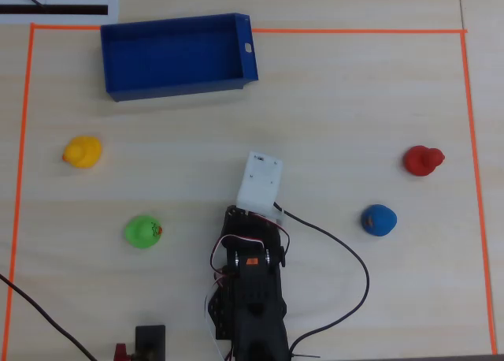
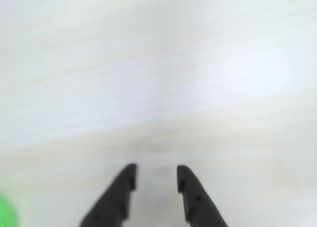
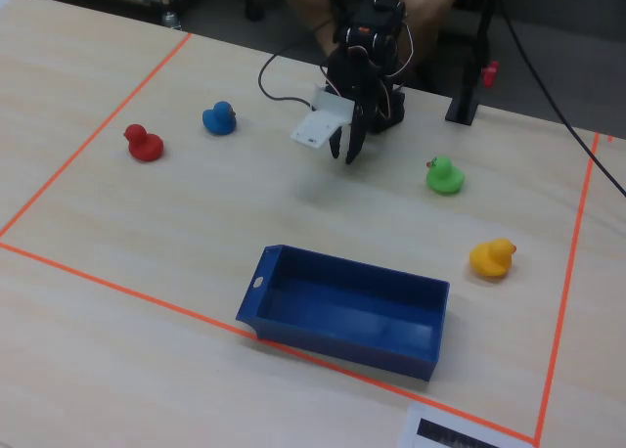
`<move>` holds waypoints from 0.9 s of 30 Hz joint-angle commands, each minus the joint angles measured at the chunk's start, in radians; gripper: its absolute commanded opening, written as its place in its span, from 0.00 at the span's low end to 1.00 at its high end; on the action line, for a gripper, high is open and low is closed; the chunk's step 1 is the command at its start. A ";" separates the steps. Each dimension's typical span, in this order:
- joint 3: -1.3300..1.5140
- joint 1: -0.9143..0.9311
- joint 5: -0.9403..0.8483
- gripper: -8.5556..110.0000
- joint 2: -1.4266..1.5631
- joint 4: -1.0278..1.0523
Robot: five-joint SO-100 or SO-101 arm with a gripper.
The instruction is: Grasp green duck and put it into box.
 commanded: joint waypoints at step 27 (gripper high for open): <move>-0.934 -0.884 0.264 0.23 -0.882 0.225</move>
